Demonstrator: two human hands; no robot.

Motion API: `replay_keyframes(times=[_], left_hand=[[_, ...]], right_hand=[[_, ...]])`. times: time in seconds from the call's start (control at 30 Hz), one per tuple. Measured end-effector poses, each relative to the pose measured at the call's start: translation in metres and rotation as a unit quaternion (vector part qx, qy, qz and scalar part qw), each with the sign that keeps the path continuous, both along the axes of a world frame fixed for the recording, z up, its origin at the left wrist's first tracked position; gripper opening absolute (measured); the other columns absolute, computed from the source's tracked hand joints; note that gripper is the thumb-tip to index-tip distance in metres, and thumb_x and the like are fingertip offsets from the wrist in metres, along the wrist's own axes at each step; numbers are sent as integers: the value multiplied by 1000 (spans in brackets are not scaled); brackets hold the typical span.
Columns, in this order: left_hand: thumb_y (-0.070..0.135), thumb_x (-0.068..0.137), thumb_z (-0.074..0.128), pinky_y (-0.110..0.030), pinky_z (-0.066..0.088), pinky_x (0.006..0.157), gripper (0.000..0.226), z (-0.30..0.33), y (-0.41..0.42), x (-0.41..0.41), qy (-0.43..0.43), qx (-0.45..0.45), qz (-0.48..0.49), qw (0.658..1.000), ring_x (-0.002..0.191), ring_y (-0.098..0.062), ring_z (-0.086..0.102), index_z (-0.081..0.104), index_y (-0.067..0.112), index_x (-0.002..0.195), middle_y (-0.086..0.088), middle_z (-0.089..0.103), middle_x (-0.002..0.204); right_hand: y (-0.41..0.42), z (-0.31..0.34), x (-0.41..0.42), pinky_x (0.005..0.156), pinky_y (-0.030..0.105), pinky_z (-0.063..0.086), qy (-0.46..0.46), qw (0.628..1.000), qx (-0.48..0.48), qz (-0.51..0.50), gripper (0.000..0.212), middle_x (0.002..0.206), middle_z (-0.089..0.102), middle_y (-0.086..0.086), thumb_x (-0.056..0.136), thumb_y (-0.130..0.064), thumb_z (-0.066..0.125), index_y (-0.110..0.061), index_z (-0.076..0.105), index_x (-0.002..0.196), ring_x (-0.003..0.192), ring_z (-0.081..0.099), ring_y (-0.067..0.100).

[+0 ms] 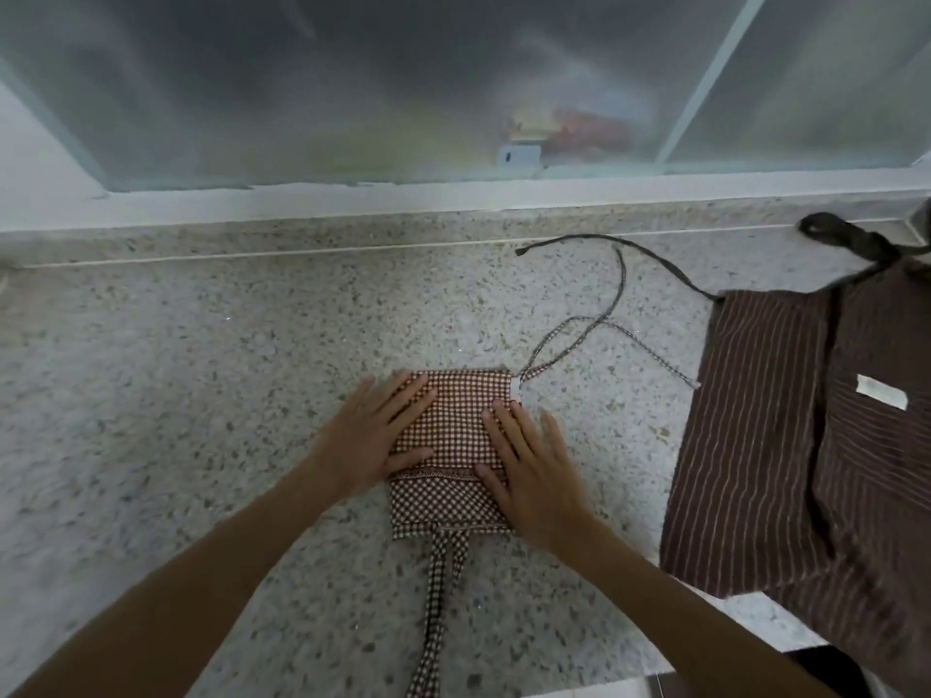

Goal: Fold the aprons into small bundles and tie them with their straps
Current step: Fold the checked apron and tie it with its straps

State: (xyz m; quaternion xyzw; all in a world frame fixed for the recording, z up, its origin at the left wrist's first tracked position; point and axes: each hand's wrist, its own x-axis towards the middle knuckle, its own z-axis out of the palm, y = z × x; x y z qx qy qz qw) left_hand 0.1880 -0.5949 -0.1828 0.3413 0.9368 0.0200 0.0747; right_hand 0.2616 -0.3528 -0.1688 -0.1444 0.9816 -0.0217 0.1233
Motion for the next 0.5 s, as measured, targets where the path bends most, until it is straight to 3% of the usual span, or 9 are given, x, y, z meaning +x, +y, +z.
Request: replay_keyframes(times=[0.1,0.17,0.23,0.27,0.37,0.5], left_hand=[[78,81,11,-42,5,118,81,23,0,-6,-50,72,70,994,144,-10,-5,11,32,148,4,12,157],[81,68,34,-43,15,116,97,41,-5,-16,-139,116,180,967,142,-18,12,14,31,148,3,18,155],[59,66,69,-36,26,110,106,51,-7,-24,-219,136,240,936,134,-22,31,16,21,149,-2,36,147],[42,65,79,-32,30,106,107,52,-6,-25,-239,144,246,928,129,-22,39,17,16,148,-4,42,142],[21,62,85,-24,39,90,97,49,3,-27,-278,162,265,909,112,-19,53,30,11,140,-4,54,126],[18,56,87,-24,42,84,79,42,7,-33,-308,200,287,885,99,-12,53,49,11,124,3,57,110]], right_hand=[[9,16,-19,115,49,8,47,997,-55,23,54,154,24,9,99,-39,18,-13,27,147,143,16,25],[16,34,-45,118,48,1,27,994,-103,19,62,158,9,6,94,-30,31,-19,9,150,144,2,22],[18,47,-69,117,46,-4,-52,995,-86,26,80,159,0,4,91,-31,46,-19,-5,150,146,-4,21],[17,51,-78,117,45,-4,-81,994,-65,34,88,158,5,4,88,-33,53,-17,-7,150,146,-1,22],[11,53,-95,115,43,5,-75,996,-14,45,94,149,28,7,79,-38,65,-13,7,150,140,19,25],[13,52,-104,109,40,17,-74,996,36,23,69,132,45,4,73,-44,70,-16,44,130,128,32,24]])
